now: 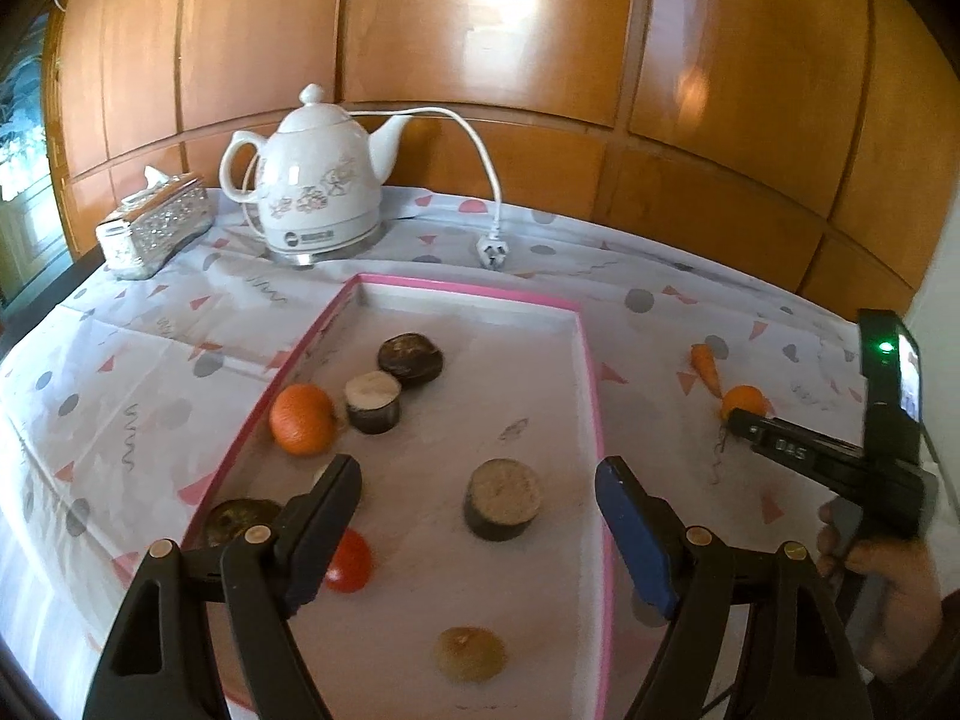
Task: Organize fruits
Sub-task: 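Grasp the remaining orange on the table with the right tool, then grasp the orange carrot with the left tool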
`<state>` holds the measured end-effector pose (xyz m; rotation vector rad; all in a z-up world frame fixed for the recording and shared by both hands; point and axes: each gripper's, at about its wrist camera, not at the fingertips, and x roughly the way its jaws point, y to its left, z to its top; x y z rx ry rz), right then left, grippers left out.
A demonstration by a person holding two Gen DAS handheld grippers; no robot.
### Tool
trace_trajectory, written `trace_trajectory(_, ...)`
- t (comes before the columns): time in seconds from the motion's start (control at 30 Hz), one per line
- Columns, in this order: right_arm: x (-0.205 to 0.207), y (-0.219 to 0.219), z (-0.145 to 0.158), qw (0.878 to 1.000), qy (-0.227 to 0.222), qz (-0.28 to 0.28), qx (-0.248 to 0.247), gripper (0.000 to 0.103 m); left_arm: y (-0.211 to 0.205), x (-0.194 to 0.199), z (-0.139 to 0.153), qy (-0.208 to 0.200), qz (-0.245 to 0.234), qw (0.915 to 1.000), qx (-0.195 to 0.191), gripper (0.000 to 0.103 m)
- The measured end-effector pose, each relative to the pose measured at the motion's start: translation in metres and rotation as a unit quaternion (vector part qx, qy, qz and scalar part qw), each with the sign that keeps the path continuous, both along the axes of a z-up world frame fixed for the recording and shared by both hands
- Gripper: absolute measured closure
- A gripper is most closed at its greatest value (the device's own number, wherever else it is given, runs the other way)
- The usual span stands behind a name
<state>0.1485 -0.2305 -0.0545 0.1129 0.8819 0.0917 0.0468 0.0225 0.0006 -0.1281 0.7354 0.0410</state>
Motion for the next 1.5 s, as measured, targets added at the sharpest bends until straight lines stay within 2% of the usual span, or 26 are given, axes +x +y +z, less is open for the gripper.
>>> trace_trajectory(0.23,0.018,0.006,-0.007,1.0,0.01,0.019,-0.001,0.052,-0.016,0.014,0.004,0.0,-0.018,0.9998,-0.008,0.022)
trace_trajectory(0.27,0.018,0.007,-0.007,1.0,0.008,0.02,-0.001,0.054,-0.019,0.016,0.005,-0.001,-0.021,0.9998,-0.008,0.022)
trace_trajectory(0.3,0.019,0.007,-0.006,1.0,0.005,0.023,0.002,0.065,-0.022,0.017,0.005,-0.001,-0.023,0.9997,-0.008,0.022)
trace_trajectory(0.43,0.019,0.008,-0.004,1.0,0.001,0.02,-0.01,0.067,-0.032,0.023,0.006,0.001,-0.035,0.9993,-0.014,0.022)
trace_trajectory(0.8,-0.007,-0.027,-0.002,0.999,0.015,-0.015,-0.046,0.067,-0.079,0.051,0.003,0.022,-0.073,0.9968,-0.023,0.023)
trace_trajectory(0.93,-0.018,-0.041,-0.003,0.997,0.011,-0.033,-0.063,0.067,-0.095,0.068,-0.006,0.043,-0.081,0.9951,-0.036,0.024)
trace_trajectory(1.03,-0.022,-0.048,-0.004,0.998,0.007,-0.035,-0.053,0.067,-0.106,0.081,-0.015,0.063,-0.089,0.9932,-0.041,0.025)
trace_trajectory(1.1,-0.023,-0.049,-0.004,0.998,0.004,-0.036,-0.048,0.067,-0.113,0.091,-0.023,0.077,-0.091,0.9917,-0.049,0.031)
trace_trajectory(1.17,-0.024,-0.051,-0.005,0.998,0.002,-0.037,-0.043,0.067,-0.117,0.1,-0.03,0.086,-0.088,0.9909,-0.055,0.032)
trace_trajectory(1.3,-0.026,-0.051,-0.005,0.999,0.001,-0.039,-0.034,0.067,-0.124,0.115,-0.037,0.093,-0.081,0.9901,-0.067,0.035)
trace_trajectory(1.5,-0.023,-0.054,-0.005,0.999,0.001,-0.047,-0.023,0.067,-0.146,0.14,-0.04,0.093,-0.099,0.9893,-0.053,0.04)
